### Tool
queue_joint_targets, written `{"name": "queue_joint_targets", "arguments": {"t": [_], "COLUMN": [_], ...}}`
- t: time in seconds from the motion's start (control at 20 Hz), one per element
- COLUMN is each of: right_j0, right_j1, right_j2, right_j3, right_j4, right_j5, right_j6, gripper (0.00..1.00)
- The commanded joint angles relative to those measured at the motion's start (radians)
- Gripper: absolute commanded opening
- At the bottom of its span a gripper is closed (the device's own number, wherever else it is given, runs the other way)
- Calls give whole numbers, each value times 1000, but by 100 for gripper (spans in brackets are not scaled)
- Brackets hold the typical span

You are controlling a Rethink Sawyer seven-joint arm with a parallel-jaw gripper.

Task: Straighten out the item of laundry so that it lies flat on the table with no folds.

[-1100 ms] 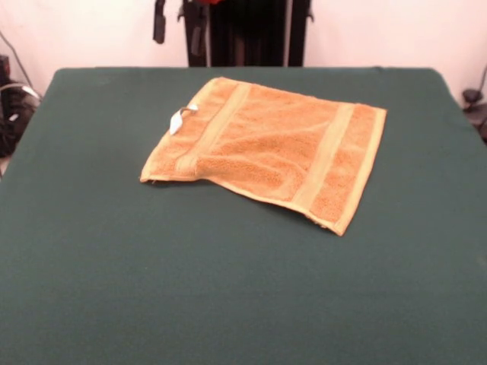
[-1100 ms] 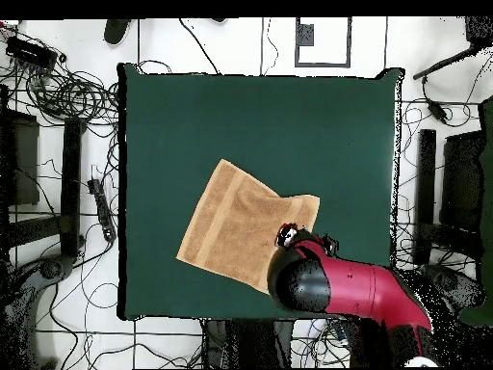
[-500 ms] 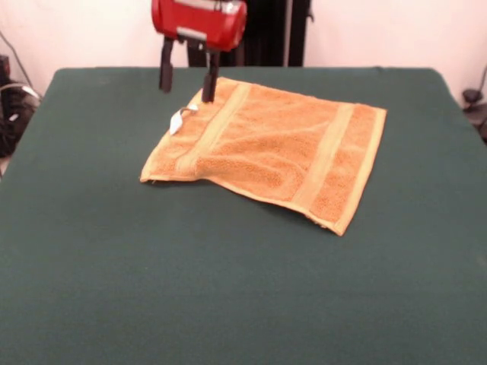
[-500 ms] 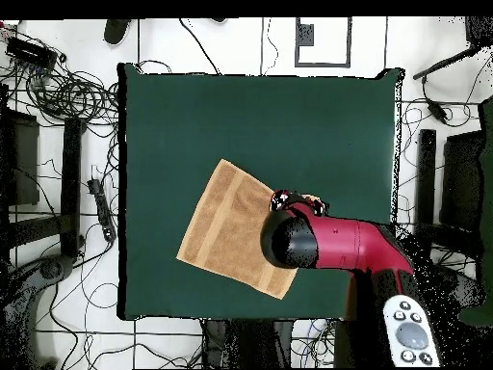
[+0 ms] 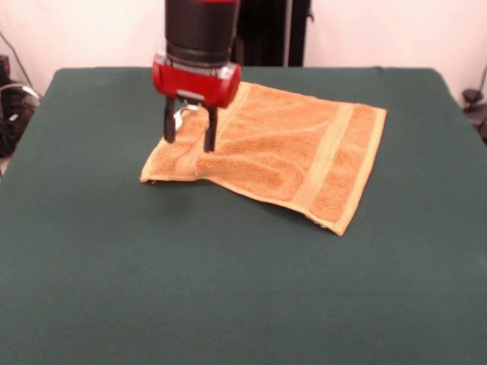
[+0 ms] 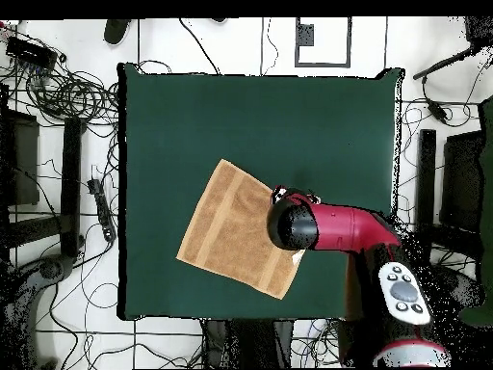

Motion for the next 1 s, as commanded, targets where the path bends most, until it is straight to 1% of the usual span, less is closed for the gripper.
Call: {"name": "queue_joint_targets", "arguments": {"t": [0.05, 0.25, 0.4, 0.5, 0.6, 0.85, 1.0], "right_j0": [52, 152, 179, 183, 168, 136, 117], "right_j1": [121, 146, 179, 207, 230, 271, 296], "right_j2": [87, 4, -22, -32, -19, 6, 17], "right_j3": [-77, -118, -158, -193, -220, -257, -256], "right_j4": [19, 15, 19, 18, 22, 21, 23], "right_j5": [-13, -4, -1, 2, 14, 13, 26], "right_j6": [68, 126, 135, 125, 101, 68, 59], "gripper": [100, 100, 100, 100, 100, 100, 100]}}
